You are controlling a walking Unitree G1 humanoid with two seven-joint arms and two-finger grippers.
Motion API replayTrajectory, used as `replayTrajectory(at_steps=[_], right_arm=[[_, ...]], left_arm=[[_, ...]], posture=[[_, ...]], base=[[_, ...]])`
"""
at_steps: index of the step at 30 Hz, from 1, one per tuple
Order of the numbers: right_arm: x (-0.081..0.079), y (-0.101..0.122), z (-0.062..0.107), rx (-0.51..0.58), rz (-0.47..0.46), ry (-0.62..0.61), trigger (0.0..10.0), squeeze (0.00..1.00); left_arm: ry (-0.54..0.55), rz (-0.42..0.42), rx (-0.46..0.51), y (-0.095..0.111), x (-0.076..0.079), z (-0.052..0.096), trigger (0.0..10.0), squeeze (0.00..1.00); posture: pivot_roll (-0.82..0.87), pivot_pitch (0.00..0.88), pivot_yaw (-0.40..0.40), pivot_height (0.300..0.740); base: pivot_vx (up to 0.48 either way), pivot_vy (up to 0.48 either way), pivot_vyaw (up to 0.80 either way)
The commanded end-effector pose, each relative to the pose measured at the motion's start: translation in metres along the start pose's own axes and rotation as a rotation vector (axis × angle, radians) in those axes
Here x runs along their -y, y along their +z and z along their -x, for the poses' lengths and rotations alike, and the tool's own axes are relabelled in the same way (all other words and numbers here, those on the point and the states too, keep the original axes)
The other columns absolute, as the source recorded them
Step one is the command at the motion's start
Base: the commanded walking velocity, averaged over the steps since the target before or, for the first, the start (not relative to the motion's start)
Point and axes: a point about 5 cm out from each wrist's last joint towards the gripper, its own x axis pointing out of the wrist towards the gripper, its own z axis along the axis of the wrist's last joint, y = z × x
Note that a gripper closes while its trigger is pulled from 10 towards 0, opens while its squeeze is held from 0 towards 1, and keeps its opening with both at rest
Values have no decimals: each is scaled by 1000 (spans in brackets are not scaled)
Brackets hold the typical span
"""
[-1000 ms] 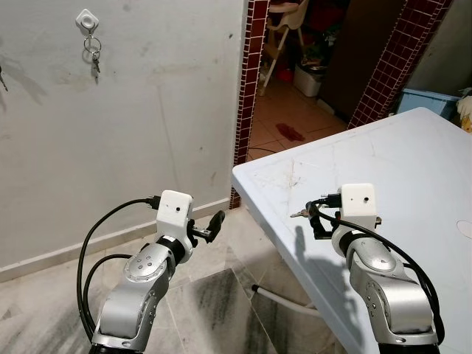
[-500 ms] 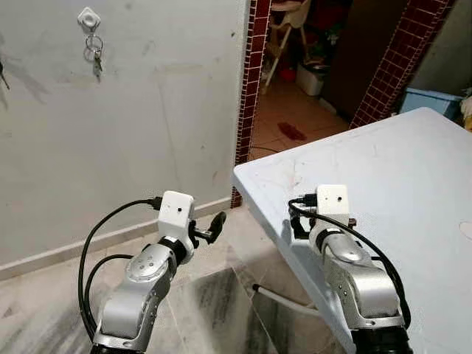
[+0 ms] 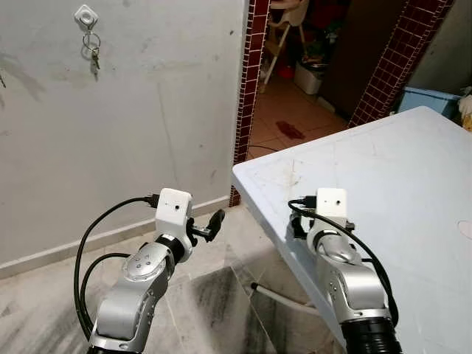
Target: Hang keys on a hook
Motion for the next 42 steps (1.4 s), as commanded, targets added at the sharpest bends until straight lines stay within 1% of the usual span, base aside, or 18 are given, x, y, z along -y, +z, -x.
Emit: replayTrajectory(at_steps=[1,2,3,4,9,15,22,24,28,31,33,34,35,36,37,40,41,42], right_arm=[[3,2,-2,2,-5,-14,10000,0],[2,1,-3,1,7,-14,7529,0],[2,0,-3,2,11,-14,4235,0],[1,0,-4,3,13,-10,0,0],[2,-1,-5,-5,28,-17,0,0],[7,-5,-4,-22,5,-20,0,0],[14,-6,5,-6,58,-16,39,0],[35,-7,14,6,93,-48,0,0],[47,-8,18,8,100,-61,157,0],[54,-8,21,8,103,-66,1137,0],[58,-8,23,8,104,-67,2980,0],[58,-8,24,6,106,-62,3529,0],[58,-8,24,6,106,-62,3529,0],[58,-8,26,8,115,-48,5961,0],[55,-5,27,23,109,-20,10000,0],[43,4,29,79,100,76,10000,0],[43,4,29,79,100,76,10000,0],[40,7,30,96,101,101,10000,1000]], left_arm=[[1,0,-6,0,0,2,10000,0],[1,0,-6,0,1,2,10000,0],[1,0,-7,0,1,2,10000,0],[2,0,-7,0,1,2,10000,0],[6,-1,-10,0,0,3,10000,0],[11,-1,-12,0,0,3,10000,0],[15,0,-13,0,0,3,10000,0],[14,2,-13,0,0,2,10000,0],[11,3,-12,0,1,2,10000,0],[8,3,-11,0,1,1,10000,0],[6,2,-11,0,2,0,10000,0],[6,2,-11,0,1,0,10000,0],[6,2,-11,0,1,0,10000,0],[4,3,-11,0,2,0,10000,0],[3,3,-11,0,2,0,10000,0],[0,4,-9,0,3,-1,10000,0],[0,4,-9,0,3,-1,10000,0],[-2,5,-8,0,4,-1,10000,0]], posture=[[118,49,-91,740],[118,49,-91,740],[119,51,-93,740],[119,51,-93,740],[119,51,-93,740],[120,53,-99,740],[120,53,-99,740],[112,54,-99,740],[107,54,-96,740],[104,53,-92,740],[104,53,-92,740],[102,51,-90,740],[102,51,-90,740],[102,51,-90,740],[102,51,-90,740],[99,48,-89,740],[99,48,-89,740],[101,46,-92,740]], base=[[0,0,0],[0,0,0],[0,0,0],[0,0,0],[0,0,0],[0,0,0],[0,0,0],[0,0,0],[0,0,0],[0,0,0],[0,0,0],[0,0,0],[0,0,0],[0,0,0],[0,0,0],[0,0,0],[0,0,0],[0,0,0]])
